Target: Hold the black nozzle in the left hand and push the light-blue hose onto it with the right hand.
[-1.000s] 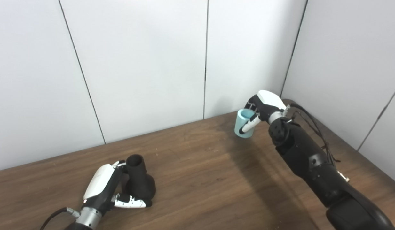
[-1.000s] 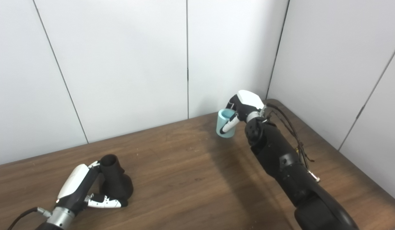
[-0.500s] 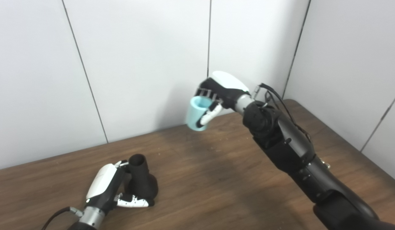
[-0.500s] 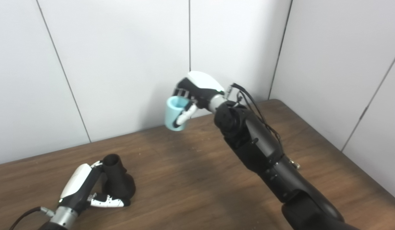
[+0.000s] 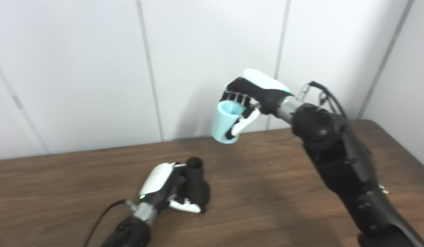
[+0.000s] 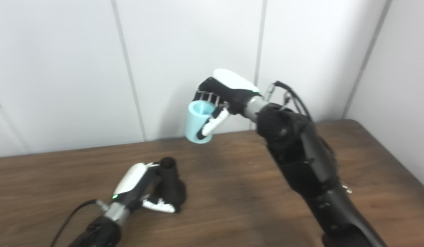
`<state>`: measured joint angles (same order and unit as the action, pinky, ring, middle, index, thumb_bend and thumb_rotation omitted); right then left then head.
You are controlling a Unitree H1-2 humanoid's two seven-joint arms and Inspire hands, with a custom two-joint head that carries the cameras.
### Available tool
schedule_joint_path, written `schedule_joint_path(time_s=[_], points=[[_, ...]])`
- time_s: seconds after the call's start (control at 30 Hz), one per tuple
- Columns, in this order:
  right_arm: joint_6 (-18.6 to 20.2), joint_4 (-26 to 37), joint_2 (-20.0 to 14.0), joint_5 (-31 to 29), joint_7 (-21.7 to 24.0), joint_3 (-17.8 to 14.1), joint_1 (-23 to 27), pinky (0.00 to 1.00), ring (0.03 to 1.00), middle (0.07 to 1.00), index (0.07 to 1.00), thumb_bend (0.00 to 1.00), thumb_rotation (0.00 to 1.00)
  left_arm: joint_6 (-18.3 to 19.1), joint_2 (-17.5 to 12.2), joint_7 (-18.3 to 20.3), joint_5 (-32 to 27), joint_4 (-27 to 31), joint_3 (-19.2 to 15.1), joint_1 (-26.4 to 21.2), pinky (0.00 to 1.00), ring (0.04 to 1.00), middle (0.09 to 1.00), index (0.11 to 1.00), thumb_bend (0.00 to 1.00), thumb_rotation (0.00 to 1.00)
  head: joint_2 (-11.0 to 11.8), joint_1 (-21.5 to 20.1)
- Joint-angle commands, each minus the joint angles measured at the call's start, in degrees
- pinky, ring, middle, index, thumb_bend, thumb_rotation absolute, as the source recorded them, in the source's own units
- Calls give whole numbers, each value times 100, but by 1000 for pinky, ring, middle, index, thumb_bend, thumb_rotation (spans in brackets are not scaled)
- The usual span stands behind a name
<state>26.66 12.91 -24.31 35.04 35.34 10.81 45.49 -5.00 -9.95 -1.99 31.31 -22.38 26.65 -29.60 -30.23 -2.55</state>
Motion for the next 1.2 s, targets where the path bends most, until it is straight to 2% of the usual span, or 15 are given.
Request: schedule_joint_path(time_s=[0.0, 0.1, 0.2, 0.3, 0.4, 0.53, 0.77, 1.17], points=[[-19, 200, 2, -86, -77, -34, 302, 358, 439, 498, 479, 520, 0, 275, 94, 416, 204, -145, 233, 207, 912, 598, 469, 493, 525, 0, -18, 33], [-82, 210, 42, -123, -151, 45, 242, 353, 433, 501, 483, 520, 0, 305, 143, 411, 236, -141, 251, 203, 901, 593, 466, 494, 525, 0, -56, 142], [-132, 202, 80, -131, -197, 98, 204, 389, 438, 493, 482, 521, 0, 352, 163, 430, 264, -80, 268, 202, 895, 591, 463, 495, 525, 0, -106, 187], [-182, 210, 137, 13, -221, 287, 202, 534, 478, 460, 487, 520, 0, 422, 160, 462, 254, -46, 279, 194, 884, 592, 459, 497, 525, 0, -157, 196], [-169, 231, 164, 23, -220, 393, 216, 381, 433, 467, 515, 519, 0, 468, 141, 497, 244, 5, 295, 209, 883, 593, 459, 497, 525, 0, -212, 202], [-160, 269, 234, -111, -196, 413, 205, 331, 415, 495, 511, 518, 0, 527, 123, 545, 218, 59, 312, 216, 884, 594, 460, 497, 525, 0, -255, 173], [7, 331, 377, -105, -62, 533, 190, 335, 416, 490, 516, 518, 0, 524, 115, 595, 150, 76, 296, 186, 884, 593, 461, 496, 525, 0, -282, 145], [-4, 91, 595, -37, -95, 559, 100, 341, 422, 499, 502, 519, 0, 542, 115, 585, 185, 172, 323, 223, 872, 588, 462, 496, 525, 0, -329, 214]])
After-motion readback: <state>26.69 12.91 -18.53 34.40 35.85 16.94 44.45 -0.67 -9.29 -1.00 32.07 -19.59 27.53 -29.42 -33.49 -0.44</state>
